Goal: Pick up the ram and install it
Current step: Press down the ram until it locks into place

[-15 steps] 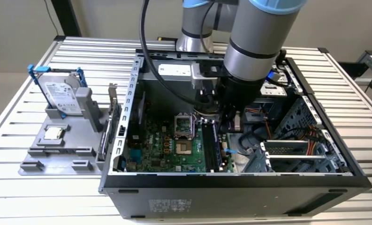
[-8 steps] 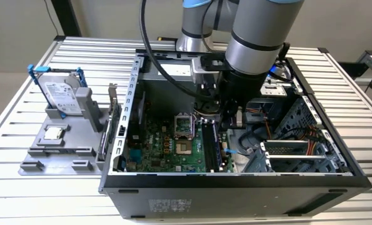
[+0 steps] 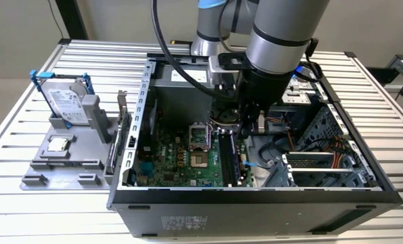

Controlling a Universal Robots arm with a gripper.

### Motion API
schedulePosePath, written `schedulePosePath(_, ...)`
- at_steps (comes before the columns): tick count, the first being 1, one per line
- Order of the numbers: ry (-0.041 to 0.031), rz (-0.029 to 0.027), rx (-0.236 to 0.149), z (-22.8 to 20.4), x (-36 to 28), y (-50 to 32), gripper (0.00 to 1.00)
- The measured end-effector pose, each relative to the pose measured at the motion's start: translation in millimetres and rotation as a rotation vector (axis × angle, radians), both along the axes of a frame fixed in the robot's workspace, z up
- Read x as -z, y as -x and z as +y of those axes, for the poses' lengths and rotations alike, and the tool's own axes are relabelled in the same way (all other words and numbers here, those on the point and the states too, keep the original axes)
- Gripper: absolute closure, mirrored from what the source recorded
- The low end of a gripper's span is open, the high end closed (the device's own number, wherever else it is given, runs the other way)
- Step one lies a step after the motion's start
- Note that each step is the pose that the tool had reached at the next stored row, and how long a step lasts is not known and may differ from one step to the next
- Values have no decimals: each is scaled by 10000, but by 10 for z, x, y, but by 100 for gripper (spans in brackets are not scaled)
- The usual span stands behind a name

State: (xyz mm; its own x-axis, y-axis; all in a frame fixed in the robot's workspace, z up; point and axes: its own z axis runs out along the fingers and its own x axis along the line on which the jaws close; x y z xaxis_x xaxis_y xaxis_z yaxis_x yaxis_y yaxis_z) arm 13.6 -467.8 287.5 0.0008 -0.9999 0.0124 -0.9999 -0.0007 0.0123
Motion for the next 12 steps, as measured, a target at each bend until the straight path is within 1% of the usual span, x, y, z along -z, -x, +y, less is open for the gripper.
schedulePosePath(8,23,0,0,0,-112,0,100)
schedulePosePath(12,29,0,0,0,-144,0,100)
